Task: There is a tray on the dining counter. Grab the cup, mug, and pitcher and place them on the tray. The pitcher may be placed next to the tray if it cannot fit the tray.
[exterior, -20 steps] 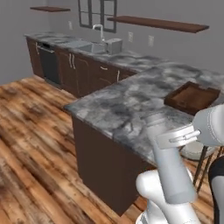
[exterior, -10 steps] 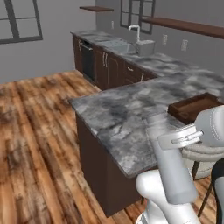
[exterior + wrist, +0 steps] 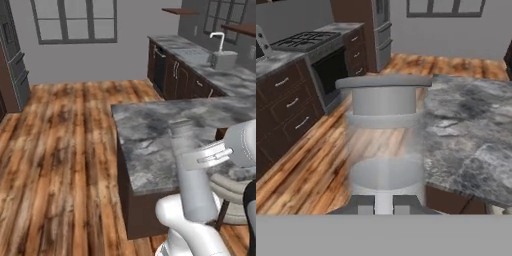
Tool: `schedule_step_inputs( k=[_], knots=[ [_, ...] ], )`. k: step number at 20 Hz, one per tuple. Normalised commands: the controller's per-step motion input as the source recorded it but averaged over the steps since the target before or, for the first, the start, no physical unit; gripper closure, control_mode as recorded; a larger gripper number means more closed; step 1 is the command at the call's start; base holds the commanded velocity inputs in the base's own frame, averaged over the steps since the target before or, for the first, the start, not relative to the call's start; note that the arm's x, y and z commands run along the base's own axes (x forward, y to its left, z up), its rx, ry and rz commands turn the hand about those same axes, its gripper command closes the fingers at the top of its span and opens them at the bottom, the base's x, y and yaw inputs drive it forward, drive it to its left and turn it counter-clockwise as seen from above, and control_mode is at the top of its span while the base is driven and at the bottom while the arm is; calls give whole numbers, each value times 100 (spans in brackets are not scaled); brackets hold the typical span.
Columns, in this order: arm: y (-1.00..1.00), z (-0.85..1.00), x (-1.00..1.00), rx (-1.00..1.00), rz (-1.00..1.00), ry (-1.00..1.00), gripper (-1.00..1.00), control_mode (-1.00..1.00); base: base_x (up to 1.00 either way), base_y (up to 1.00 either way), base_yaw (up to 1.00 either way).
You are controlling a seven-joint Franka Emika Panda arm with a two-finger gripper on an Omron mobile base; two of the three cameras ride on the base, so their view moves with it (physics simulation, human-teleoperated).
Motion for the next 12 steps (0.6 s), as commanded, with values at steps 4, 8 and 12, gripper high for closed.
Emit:
schedule_step_inputs(
  k=[4, 8, 12],
  knots=[
    [0, 0, 0, 0, 0, 0, 100, 100, 0, -100, 38],
    [0, 0, 0, 0, 0, 0, 100, 100, -49, -90, 17],
    [0, 0, 0, 0, 0, 0, 100, 100, -65, -6, -32]
  ],
)
